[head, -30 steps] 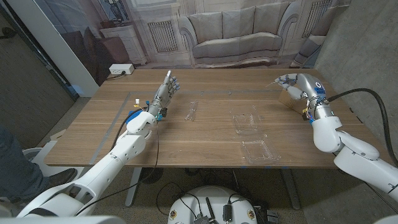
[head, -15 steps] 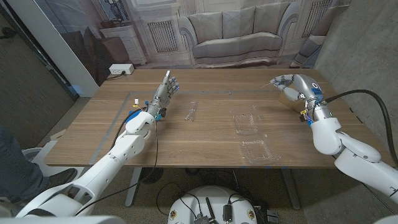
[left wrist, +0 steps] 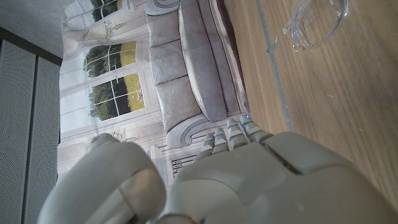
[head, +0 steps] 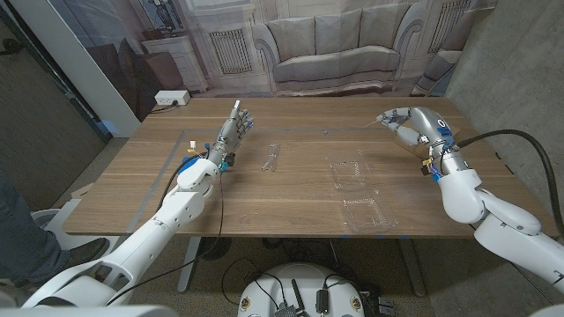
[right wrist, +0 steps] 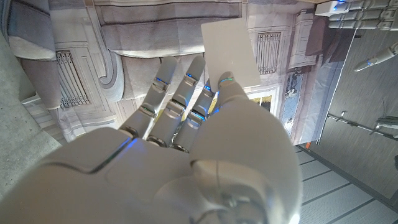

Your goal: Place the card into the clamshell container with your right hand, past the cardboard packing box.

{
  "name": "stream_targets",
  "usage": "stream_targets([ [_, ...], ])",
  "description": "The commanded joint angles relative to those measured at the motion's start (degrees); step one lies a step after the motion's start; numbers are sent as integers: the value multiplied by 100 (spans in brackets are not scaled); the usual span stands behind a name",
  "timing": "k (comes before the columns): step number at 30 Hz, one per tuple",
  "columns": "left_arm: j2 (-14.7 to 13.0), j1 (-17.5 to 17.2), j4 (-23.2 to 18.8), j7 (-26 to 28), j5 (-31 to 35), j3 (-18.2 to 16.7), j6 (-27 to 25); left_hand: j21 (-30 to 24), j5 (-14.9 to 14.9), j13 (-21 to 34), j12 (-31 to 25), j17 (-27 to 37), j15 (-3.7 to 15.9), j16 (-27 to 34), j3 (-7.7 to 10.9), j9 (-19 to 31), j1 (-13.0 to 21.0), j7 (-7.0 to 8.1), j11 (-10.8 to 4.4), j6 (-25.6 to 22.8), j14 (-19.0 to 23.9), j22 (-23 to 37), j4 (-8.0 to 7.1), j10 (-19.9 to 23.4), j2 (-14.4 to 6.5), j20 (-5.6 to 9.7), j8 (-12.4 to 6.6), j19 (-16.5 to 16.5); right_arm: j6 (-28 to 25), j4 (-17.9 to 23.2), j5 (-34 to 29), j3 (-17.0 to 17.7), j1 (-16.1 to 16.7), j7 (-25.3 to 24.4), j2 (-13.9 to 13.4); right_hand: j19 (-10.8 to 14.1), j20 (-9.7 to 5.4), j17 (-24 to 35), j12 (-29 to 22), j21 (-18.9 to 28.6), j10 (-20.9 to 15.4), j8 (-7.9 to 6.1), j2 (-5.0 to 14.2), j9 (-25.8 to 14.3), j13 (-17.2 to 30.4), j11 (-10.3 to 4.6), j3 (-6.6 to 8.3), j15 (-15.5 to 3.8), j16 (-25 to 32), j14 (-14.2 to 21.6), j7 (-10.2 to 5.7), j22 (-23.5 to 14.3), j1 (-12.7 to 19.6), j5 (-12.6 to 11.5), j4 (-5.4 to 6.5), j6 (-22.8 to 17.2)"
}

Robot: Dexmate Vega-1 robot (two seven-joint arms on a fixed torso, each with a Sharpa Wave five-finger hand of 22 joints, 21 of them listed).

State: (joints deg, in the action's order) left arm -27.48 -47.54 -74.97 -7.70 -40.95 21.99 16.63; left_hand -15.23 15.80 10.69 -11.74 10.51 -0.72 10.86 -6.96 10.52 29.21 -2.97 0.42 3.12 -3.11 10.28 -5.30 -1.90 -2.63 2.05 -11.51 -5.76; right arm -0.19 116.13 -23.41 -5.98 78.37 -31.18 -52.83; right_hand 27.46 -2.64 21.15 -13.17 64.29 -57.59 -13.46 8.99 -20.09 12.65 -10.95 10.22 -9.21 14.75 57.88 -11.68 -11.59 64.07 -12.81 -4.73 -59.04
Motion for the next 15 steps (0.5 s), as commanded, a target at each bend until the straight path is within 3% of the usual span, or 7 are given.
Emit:
stream_targets([
  [1, 26, 13, -37, -89, -64, -5, 28, 34, 0, 15, 14, 12, -5, 10, -41, 23, 12, -26, -19, -37, -36, 7, -13, -12, -36, 87, 22, 6, 160, 68, -195, 15, 118, 111, 67, 3, -957, 21, -52, 42, -19, -14, -2, -11, 5, -10, 11, -413, 14, 7, -20, -18, 33, -28, 20, -17],
  [15, 7, -70, -157, 65, -29, -30, 33, 54, -1, 15, 13, 12, -3, 10, -55, 23, 15, -24, -11, -33, -35, 8, -12, -10, -42, 85, 24, 16, 133, 176, -134, 173, 268, 442, 80, 12, -956, 27, -63, 34, -38, -10, 3, -18, 8, -10, 4, -407, 2, -10, -21, -9, 16, -24, 48, -18],
])
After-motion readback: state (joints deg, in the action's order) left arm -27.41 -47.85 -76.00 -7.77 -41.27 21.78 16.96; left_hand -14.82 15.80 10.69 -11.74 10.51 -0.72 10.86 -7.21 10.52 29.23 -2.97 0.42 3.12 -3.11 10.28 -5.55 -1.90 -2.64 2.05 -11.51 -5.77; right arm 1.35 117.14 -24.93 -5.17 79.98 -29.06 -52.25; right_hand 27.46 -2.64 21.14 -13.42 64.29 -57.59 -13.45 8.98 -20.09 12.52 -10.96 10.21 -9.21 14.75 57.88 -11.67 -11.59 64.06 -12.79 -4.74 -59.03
